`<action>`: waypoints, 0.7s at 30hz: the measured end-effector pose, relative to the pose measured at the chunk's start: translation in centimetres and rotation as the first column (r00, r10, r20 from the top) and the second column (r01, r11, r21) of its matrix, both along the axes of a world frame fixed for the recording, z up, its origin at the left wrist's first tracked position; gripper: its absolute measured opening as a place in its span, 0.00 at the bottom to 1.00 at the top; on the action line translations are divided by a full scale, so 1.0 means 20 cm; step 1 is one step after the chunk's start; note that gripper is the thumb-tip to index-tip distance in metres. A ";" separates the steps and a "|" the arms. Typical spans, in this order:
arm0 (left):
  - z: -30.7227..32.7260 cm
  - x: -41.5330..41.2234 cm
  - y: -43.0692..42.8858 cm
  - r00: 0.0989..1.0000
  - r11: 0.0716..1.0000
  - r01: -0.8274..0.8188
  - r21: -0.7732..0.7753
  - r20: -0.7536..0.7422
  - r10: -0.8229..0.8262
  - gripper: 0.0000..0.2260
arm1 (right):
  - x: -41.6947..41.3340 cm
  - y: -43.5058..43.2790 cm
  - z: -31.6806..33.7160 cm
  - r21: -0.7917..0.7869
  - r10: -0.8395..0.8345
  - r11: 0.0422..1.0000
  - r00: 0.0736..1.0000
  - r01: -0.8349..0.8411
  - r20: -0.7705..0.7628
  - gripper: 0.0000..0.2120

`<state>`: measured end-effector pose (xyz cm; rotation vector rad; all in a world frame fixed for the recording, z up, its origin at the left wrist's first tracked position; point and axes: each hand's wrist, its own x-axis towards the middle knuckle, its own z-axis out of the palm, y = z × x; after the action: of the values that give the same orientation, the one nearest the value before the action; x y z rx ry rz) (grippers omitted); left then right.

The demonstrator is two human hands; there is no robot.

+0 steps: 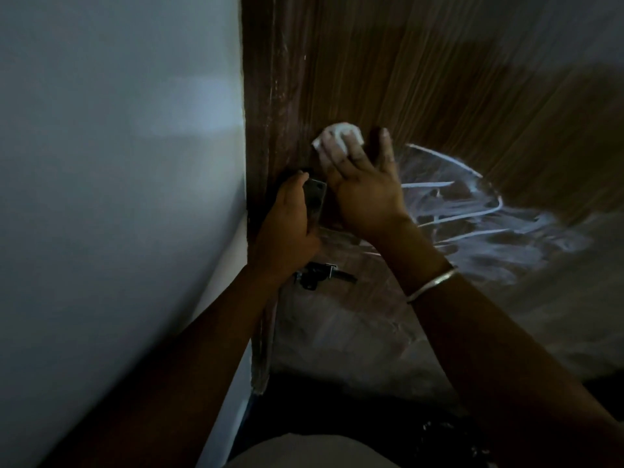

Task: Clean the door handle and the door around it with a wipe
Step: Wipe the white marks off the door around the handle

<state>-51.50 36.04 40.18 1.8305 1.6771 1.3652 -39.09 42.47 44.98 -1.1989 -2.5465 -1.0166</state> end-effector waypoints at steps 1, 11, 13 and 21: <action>0.00 0.00 0.00 1.000 1.000 -0.007 0.007 0.010 0.007 0.37 | -0.05 0.02 0.02 0.006 0.030 1.000 0.999 -0.031 0.029 0.25; -0.02 -0.01 0.01 0.999 0.996 -0.042 0.077 0.014 0.041 0.27 | 0.02 0.02 -0.09 0.013 0.087 0.996 0.993 -0.089 0.084 0.20; -0.03 -0.02 0.01 0.998 0.995 -0.057 0.083 -0.005 0.058 0.28 | 0.13 0.00 -0.13 0.034 0.010 0.999 0.998 -0.008 -0.066 0.24; -0.08 0.09 -0.01 0.985 0.995 0.093 0.036 -0.147 -0.087 0.31 | 0.23 -0.01 -0.19 0.037 -0.157 0.984 0.947 0.174 -0.280 0.32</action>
<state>-49.68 35.94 38.68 2.0482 1.6228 1.2680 -34.41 42.19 41.20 -1.4445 -2.2169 -0.8801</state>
